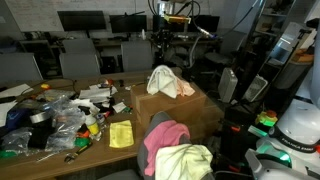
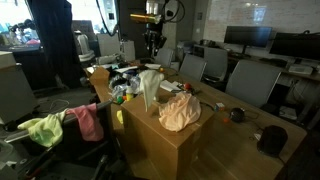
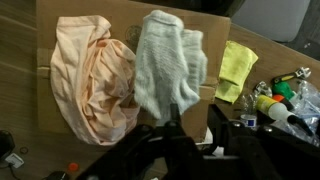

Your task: Put the peach shirt, the white towel, the pink shirt and the green towel on the top of the box respectively

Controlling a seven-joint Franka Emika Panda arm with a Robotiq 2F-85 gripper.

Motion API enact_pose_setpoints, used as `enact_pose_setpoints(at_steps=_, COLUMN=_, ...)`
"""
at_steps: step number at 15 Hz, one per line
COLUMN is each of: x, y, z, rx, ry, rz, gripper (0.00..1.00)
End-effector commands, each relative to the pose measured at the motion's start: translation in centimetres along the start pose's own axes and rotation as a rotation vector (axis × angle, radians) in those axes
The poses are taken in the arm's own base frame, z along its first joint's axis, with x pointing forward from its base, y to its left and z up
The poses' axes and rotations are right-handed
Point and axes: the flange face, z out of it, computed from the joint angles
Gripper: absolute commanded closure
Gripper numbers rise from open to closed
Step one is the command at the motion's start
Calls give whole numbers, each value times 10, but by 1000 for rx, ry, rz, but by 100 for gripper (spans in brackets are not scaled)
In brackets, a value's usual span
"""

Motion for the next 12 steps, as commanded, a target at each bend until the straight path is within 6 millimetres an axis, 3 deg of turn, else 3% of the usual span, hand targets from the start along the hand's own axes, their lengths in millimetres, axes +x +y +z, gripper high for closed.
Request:
enact_pose_setpoints(at_steps=1, x=8, y=1, z=14, rx=-10, ry=-48, rz=-70, gripper=31)
enact_pose_setpoints(at_steps=5, x=-12, y=9, z=48, rx=-28, ry=-100, rz=-218, gripper=3)
enact_pose_setpoints(at_steps=9, x=-59, y=16, z=92, rx=-41, ry=-188, rz=-423, gripper=0)
enact_pose_setpoints(at_steps=12, x=-101, y=8, z=121, rx=-74, ry=-251, rz=-557, gripper=0)
